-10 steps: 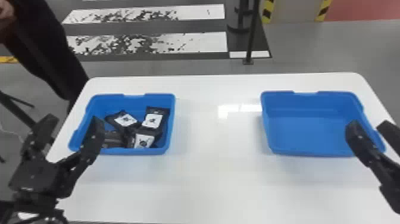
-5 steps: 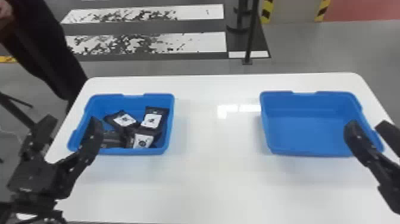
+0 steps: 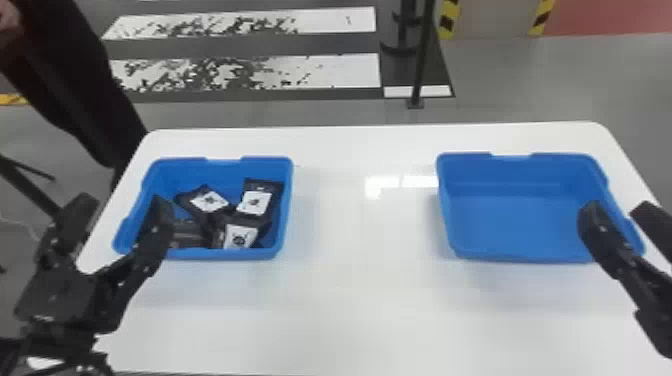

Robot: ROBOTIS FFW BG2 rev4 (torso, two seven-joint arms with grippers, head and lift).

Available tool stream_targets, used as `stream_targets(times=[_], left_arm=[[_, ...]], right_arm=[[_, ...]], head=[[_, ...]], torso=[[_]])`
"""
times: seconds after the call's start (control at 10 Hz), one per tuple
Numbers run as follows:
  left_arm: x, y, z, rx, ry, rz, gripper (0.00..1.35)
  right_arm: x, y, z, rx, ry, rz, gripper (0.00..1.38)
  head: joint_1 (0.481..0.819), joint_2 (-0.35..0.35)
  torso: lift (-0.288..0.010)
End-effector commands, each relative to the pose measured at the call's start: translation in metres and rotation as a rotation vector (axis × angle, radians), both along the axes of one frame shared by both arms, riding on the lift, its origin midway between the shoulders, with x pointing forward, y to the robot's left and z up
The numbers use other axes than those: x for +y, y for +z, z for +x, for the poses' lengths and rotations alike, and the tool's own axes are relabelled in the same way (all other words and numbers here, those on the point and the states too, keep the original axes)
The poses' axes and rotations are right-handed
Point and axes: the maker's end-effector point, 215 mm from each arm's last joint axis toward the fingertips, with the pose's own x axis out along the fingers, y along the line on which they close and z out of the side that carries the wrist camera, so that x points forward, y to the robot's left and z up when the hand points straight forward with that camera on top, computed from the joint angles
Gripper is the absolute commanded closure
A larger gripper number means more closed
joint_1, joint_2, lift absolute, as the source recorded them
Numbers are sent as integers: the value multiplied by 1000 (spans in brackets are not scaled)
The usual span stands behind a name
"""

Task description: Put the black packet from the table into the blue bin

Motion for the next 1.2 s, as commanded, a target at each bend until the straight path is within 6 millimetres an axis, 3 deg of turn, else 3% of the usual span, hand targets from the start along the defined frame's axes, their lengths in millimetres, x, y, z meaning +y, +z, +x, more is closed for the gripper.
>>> stream_targets(times=[0.0, 1.1], left_arm=[[0, 0, 0, -1, 0, -3, 133], [0, -4, 0, 11, 1, -17, 133]], right_arm=[[-1, 0, 0, 0, -3, 0, 510], [-2, 0, 0, 1, -4, -4, 510]], head=[[695, 70], [695, 68]], torso=[[-110], [-110]])
